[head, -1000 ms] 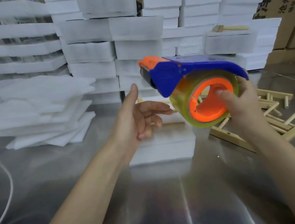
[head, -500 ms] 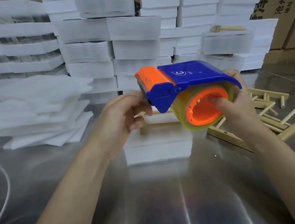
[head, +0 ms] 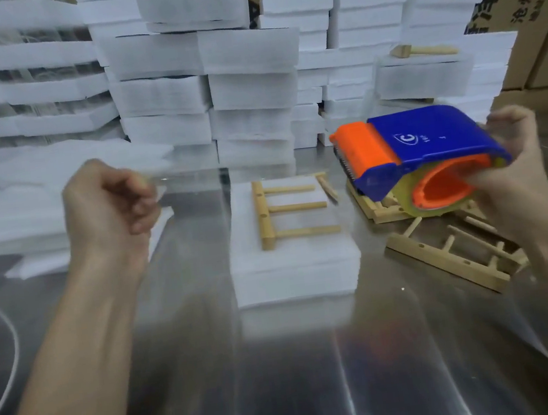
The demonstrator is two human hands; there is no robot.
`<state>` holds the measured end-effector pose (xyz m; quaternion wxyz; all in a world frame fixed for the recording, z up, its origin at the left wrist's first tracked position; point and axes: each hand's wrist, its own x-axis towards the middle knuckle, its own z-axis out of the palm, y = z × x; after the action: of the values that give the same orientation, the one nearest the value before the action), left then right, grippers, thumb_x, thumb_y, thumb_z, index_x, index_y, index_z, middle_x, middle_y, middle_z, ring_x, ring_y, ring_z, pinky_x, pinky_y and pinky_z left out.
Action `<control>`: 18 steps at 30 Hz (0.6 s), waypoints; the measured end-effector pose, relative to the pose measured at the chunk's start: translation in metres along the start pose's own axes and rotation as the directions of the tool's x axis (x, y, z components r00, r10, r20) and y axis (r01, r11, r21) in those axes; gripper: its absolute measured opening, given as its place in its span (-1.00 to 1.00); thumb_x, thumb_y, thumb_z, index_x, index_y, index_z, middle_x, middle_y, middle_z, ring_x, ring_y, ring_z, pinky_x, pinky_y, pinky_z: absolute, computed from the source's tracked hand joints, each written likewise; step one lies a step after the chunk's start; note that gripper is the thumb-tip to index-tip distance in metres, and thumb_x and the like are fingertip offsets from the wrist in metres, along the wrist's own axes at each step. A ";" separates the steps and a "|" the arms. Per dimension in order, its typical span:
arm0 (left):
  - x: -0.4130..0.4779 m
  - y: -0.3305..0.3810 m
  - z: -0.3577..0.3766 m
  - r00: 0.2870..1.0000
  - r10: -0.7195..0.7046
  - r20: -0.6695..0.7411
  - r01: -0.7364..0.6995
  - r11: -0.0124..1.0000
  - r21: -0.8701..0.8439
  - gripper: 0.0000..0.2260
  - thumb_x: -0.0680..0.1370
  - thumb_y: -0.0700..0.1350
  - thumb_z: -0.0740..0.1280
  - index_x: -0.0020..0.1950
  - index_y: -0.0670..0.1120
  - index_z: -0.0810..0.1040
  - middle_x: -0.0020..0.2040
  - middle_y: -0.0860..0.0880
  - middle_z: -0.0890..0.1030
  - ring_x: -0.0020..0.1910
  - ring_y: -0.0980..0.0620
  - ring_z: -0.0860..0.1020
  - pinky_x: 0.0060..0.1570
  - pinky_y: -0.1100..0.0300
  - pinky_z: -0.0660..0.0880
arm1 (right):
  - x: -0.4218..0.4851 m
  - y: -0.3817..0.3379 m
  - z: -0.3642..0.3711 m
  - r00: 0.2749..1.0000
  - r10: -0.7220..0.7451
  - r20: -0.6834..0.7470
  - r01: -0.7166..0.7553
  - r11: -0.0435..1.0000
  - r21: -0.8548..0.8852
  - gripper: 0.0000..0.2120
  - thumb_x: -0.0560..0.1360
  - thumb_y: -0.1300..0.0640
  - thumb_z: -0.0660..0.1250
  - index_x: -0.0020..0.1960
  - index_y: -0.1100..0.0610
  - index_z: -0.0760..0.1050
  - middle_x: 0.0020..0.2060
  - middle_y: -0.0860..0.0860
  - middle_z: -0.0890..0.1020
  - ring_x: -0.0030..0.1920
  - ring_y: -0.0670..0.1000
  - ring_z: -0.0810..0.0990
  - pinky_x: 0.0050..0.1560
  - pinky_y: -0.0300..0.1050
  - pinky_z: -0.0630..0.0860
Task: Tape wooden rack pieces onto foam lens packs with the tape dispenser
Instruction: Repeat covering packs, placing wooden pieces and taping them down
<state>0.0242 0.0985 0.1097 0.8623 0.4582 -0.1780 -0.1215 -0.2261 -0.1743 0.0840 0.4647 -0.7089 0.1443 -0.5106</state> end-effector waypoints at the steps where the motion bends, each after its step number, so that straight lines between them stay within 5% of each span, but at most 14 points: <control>1: 0.004 -0.003 -0.005 1.000 -0.018 -0.011 0.018 0.999 0.034 -0.85 0.36 -0.24 0.09 -0.42 -0.10 0.27 -0.56 0.04 0.36 -0.55 0.10 0.21 -0.65 0.31 0.01 | 0.001 0.001 -0.001 1.000 0.023 -0.018 -0.023 1.000 -0.009 -0.40 0.27 0.33 0.42 0.10 -0.21 0.33 -0.03 -0.17 0.64 -0.02 -0.07 0.67 -0.18 -0.20 0.64; 4: 0.012 -0.014 -0.007 0.999 -0.010 -0.043 0.019 0.976 0.217 -0.57 0.53 -0.13 0.17 -0.57 -0.02 0.39 -0.56 0.05 0.40 -0.54 0.10 0.26 -0.61 0.30 0.09 | 0.003 0.005 0.009 0.999 0.024 -0.030 -0.028 0.991 -0.130 -0.40 0.40 0.32 0.45 0.11 -0.33 0.36 0.03 -0.24 0.62 0.09 -0.08 0.64 -0.14 -0.20 0.64; 9: 0.023 -0.028 -0.022 0.981 0.185 0.066 -0.181 0.720 0.670 -0.65 0.61 0.04 0.25 -0.34 -0.07 0.52 -0.53 0.16 0.49 -0.54 0.22 0.38 -0.43 0.36 0.35 | 0.017 0.006 0.023 0.999 0.002 -0.054 -0.012 0.983 -0.184 -0.47 0.46 0.30 0.43 0.22 -0.20 0.37 0.00 -0.32 0.60 0.03 -0.26 0.60 -0.21 -0.43 0.53; 14: 0.029 -0.035 -0.027 0.980 0.189 0.063 -0.183 0.731 0.658 -0.61 0.58 0.01 0.32 -0.18 -0.32 0.59 -0.42 -0.08 0.37 -0.50 0.14 0.27 -0.27 0.15 0.30 | 0.030 0.012 0.029 0.995 0.021 -0.095 -0.037 0.984 -0.175 -0.51 0.47 0.27 0.43 0.21 -0.21 0.40 0.04 -0.29 0.60 0.07 -0.24 0.60 -0.18 -0.36 0.54; 18: 0.030 -0.038 -0.025 0.984 0.179 0.017 -0.148 0.754 0.641 -0.66 0.53 -0.02 0.40 -0.35 -0.22 0.52 -0.55 0.11 0.36 -0.57 0.19 0.27 -0.33 0.17 0.27 | 0.030 0.022 0.028 0.990 0.007 -0.139 -0.033 0.981 -0.190 -0.54 0.46 0.27 0.41 0.20 -0.17 0.42 0.07 -0.25 0.60 0.10 -0.21 0.60 -0.08 -0.26 0.54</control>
<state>0.0604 0.0851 0.0708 0.6661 0.7094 -0.2282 0.0325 -0.1836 -0.1917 0.0825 0.3882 -0.7120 0.2317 -0.5373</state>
